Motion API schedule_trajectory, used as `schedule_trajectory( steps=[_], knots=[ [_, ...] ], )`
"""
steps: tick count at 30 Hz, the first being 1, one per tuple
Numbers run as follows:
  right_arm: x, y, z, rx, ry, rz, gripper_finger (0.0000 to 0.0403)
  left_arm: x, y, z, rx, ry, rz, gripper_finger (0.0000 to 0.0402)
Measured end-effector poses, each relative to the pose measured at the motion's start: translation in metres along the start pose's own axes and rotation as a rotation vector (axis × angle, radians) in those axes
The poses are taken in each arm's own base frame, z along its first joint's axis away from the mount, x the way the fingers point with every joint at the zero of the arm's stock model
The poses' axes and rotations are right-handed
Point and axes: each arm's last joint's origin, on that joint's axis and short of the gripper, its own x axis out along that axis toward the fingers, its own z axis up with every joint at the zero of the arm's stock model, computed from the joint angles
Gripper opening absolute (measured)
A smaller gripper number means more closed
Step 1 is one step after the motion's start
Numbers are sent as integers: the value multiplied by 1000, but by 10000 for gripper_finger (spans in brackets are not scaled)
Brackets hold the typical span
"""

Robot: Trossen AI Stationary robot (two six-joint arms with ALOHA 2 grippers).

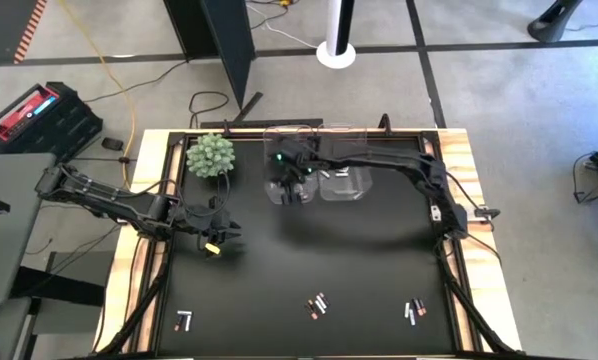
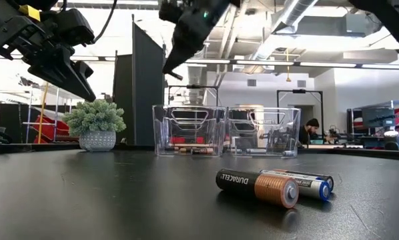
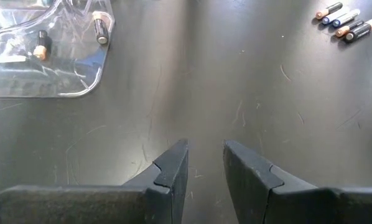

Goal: Sort batteries
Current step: Put the small black battery into the left transparent bin

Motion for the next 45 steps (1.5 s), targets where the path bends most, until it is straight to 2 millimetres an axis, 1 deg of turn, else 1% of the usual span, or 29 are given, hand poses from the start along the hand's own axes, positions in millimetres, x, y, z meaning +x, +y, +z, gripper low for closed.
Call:
schedule_trajectory(
  steps=[2, 5, 8, 11, 17, 22, 25, 33, 41, 45],
  knots=[
    [9, -15, -8, 28, 9, -21, 37, 0, 0, 0, 0, 0, 0, 98],
    [29, -36, -25, 72, 60, -34, 37, 0, 0, 0, 0, 0, 0, 98],
    [51, -54, -44, 123, 109, -40, 37, 0, 0, 0, -1, 1, 0, 98],
    [67, -68, -58, 191, 138, -51, 37, 0, 0, -1, -4, 11, 2, 98],
    [86, -83, -80, 282, 181, -45, 37, 0, 0, -3, -14, 28, 5, 98],
    [98, -86, -91, 348, 201, 6, 37, 0, 1, -3, -16, 27, 7, 98],
    [99, -88, -95, 379, 210, 14, 37, 0, 1, -3, -16, 27, 10, 98],
    [97, -90, -95, 382, 204, 11, 39, 0, 1, -3, -18, 26, 11, 98],
    [97, -90, -95, 395, 210, 12, 73, 0, 1, -3, -20, 26, 11, 98],
    [97, -89, -96, 398, 217, 15, 82, 0, 1, -3, -20, 26, 11, 98]
  ],
)
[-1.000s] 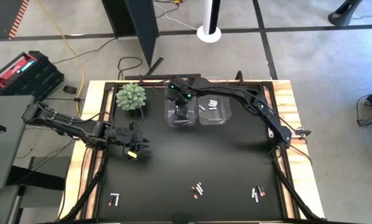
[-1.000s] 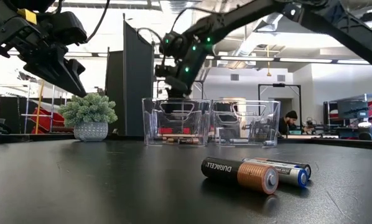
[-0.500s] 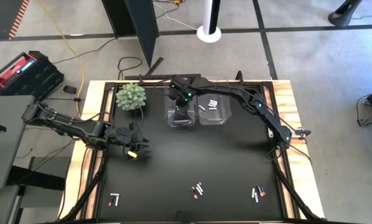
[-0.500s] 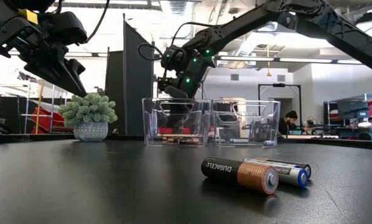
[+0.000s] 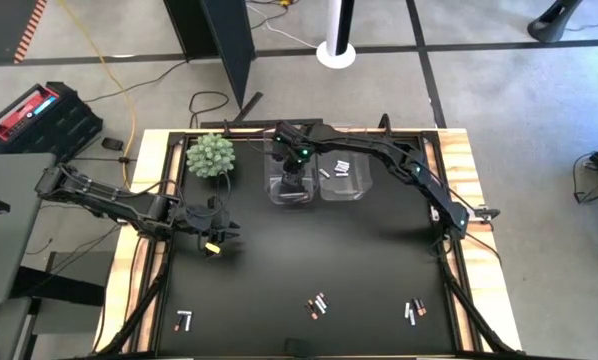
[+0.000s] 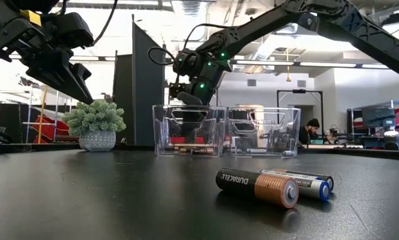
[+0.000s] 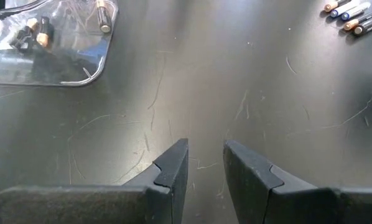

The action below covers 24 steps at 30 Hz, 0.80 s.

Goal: Sort batteries
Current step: Put the small black battery into the left transparent bin, then put the white battery into the right transparent bin

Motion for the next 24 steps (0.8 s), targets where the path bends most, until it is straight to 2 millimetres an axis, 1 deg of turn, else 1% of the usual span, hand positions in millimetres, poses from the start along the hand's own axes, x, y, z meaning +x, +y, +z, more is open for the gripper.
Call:
schedule_trajectory(
  steps=[5, 9, 12, 17, 21, 24],
  knots=[
    [-4, -2, 0, 4, 1, -2, 83, 0, 0, 0, 0, 1, -3, 98],
    [-23, -4, 2, 9, -15, -9, 83, 0, -1, 0, -10, 4, -23, 98],
    [-47, -5, 3, 14, -28, -15, 83, 0, -1, 0, -5, 5, -23, 98],
    [-99, 0, 7, 28, -84, -28, 81, 0, -1, 0, -5, 7, -23, 98],
    [-139, 8, 4, 108, -111, -26, 81, 0, -1, 0, -28, 5, -24, 98],
    [-165, 17, -1, 205, -106, -14, 81, 0, -1, 0, -27, -1, -25, 98]
  ],
)
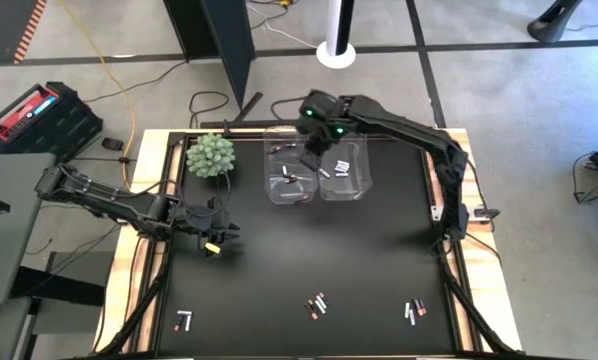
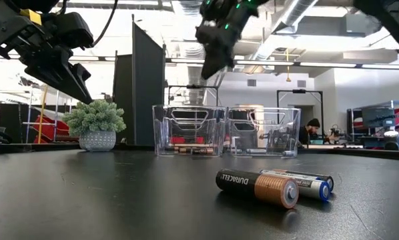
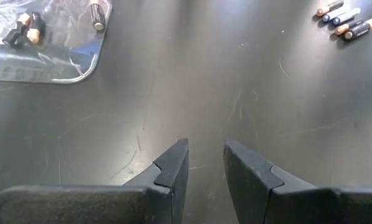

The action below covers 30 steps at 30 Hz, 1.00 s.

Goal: Sort batteries
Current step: Put the white battery into the right transparent bin

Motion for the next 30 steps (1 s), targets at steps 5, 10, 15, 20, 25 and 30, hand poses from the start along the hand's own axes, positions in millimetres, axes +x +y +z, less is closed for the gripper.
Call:
schedule_trajectory(
  steps=[5, 10, 15, 20, 25, 30],
  knots=[
    [-27, 21, -16, 105, 105, 17, 81, 0, 0, 0, 16, 1, 0, 98],
    [-24, 62, -38, 69, 130, 66, 81, 0, 0, 0, 45, 2, -9, 98],
    [-17, 109, -71, 84, 68, 109, 81, 0, -2, -1, 56, 13, -54, 98],
    [-18, 149, -118, 105, 2, 100, 81, 0, -2, -1, 90, 15, -69, 98],
    [-18, 174, -170, 223, -4, 88, 81, 0, -1, -1, 15, 12, -23, 98],
    [-15, 188, -207, 334, -21, 50, 81, 3, -1, -3, -2, 39, -9, 105]
  ],
)
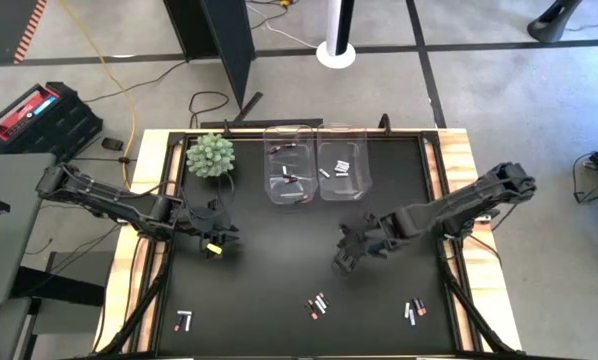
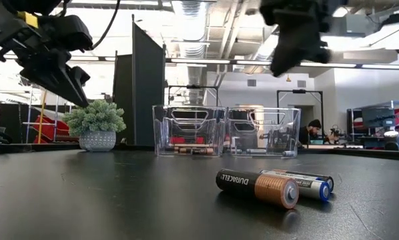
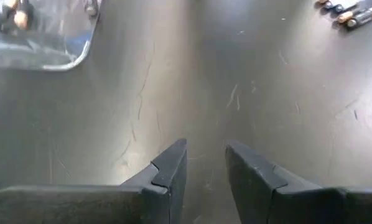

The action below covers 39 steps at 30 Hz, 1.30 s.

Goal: Sort batteries
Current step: Put the white battery into the right transparent bin

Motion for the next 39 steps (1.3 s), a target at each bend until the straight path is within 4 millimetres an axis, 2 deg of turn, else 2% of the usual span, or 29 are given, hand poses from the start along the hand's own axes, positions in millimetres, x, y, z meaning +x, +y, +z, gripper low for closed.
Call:
schedule_trajectory(
  steps=[6, 10, 14, 18, 23, 27, 31, 35, 39],
  knots=[
    [5, 4, -22, 11, -23, -21, 81, 7, -1, -2, -161, 38, -2, 124],
    [12, 7, -24, -30, -43, -35, 81, 7, -4, -2, -339, 66, -81, 122],
    [15, 8, -23, -113, -57, -46, 81, 6, -5, -1, -516, 83, -79, 111],
    [15, 7, -22, -166, -57, -51, 81, 0, -9, 9, -615, 68, -102, 94],
    [12, 12, -30, -229, -47, -37, 81, -4, -18, 25, -709, 56, -136, 78],
    [9, 17, -38, -294, -39, -20, 81, 3, -30, 39, -790, 67, -146, 69],
    [7, 20, -44, -352, -33, -8, 81, 18, -49, 48, -843, 139, -133, 63],
    [6, 21, -46, -374, -29, -5, 81, 37, -72, 49, -906, 246, -86, 57],
    [6, 22, -46, -375, -29, -4, 81, 53, -93, 41, -957, 351, -2, 51]
  ],
)
